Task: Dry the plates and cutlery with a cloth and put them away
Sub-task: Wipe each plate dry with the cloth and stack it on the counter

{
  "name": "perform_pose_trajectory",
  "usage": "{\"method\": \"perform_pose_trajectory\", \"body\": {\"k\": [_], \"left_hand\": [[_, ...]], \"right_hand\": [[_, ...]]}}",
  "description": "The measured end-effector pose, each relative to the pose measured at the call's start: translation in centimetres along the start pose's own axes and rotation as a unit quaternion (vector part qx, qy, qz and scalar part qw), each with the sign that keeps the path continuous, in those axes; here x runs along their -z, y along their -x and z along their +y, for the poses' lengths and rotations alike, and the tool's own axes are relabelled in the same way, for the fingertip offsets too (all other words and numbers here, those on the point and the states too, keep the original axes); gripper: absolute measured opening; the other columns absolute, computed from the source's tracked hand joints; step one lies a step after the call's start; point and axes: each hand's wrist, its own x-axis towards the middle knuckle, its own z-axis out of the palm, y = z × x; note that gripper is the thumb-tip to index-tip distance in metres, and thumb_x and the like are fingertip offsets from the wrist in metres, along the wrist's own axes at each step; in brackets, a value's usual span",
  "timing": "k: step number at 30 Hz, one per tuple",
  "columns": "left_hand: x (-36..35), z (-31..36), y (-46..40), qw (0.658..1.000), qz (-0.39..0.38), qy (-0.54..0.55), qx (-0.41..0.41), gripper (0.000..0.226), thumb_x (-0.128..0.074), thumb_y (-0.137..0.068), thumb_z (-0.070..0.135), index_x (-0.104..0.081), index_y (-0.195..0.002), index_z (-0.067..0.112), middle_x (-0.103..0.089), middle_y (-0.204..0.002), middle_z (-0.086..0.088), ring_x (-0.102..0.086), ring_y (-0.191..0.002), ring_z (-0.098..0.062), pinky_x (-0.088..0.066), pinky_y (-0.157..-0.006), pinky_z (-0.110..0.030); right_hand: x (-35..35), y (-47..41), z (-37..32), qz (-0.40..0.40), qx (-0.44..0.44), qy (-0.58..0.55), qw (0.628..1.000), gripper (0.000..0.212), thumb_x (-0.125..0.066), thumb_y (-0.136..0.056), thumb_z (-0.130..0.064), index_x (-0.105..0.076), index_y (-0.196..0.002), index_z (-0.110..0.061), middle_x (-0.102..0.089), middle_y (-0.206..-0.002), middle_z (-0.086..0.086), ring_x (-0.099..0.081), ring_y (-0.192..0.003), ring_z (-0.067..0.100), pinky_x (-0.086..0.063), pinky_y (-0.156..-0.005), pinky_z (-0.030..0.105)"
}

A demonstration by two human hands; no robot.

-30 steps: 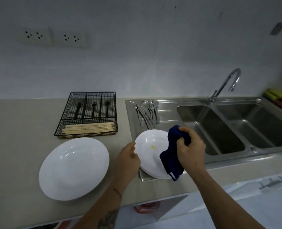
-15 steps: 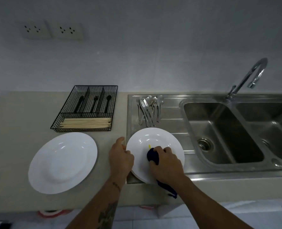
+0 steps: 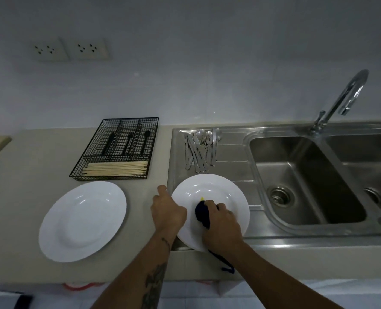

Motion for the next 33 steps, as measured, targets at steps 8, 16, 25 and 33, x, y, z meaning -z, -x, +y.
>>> {"method": "perform_pose_trajectory", "body": {"k": [8, 16, 25, 33], "left_hand": [[0.9, 0.3, -1.1, 0.998, -0.046, 0.04, 0.008, 0.065, -0.07, -0.073, 0.007, -0.037, -0.129, 0.012, -0.056, -0.113, -0.015, -0.058, -0.101, -0.034, -0.05, -0.071, -0.036], [2.2, -0.2, -3.1, 0.976, -0.08, 0.2, -0.004, 0.056, -0.058, -0.077, 0.0, -0.043, -0.129, 0.017, -0.058, -0.105, -0.004, -0.058, -0.086, -0.019, -0.048, -0.068, -0.028], [3.1, -0.7, -4.0, 0.901, -0.073, 0.429, -0.007, 0.041, -0.051, -0.089, -0.003, -0.061, -0.124, 0.017, -0.067, -0.113, -0.002, -0.062, -0.089, -0.009, -0.049, -0.066, -0.023], [3.7, -0.4, -4.1, 0.889, -0.108, 0.441, -0.067, 0.061, -0.044, -0.087, -0.012, -0.053, -0.131, 0.029, -0.058, -0.13, 0.007, -0.055, -0.119, -0.013, -0.046, -0.099, -0.03]], "right_hand": [[-0.5, -0.5, -0.6, 0.035, -0.011, -0.022, 0.999, 0.068, -0.064, -0.074, -0.019, -0.038, -0.136, -0.029, -0.051, -0.12, -0.001, -0.052, -0.106, 0.023, -0.049, -0.086, 0.035], [-0.4, -1.1, -2.1, 0.071, -0.022, -0.041, 0.996, 0.062, -0.062, -0.077, -0.014, -0.044, -0.135, -0.027, -0.056, -0.122, -0.001, -0.054, -0.11, 0.021, -0.048, -0.094, 0.036], [-0.2, -0.3, -2.7, 0.097, -0.149, -0.031, 0.984, 0.06, -0.06, -0.075, -0.021, -0.043, -0.133, -0.021, -0.051, -0.118, 0.004, -0.052, -0.106, 0.026, -0.048, -0.091, 0.038], [-1.1, 0.6, -5.9, 0.093, -0.02, -0.092, 0.991, 0.053, -0.062, -0.086, -0.014, -0.047, -0.135, -0.024, -0.053, -0.132, -0.006, -0.048, -0.12, 0.011, -0.032, -0.105, 0.019]]}}
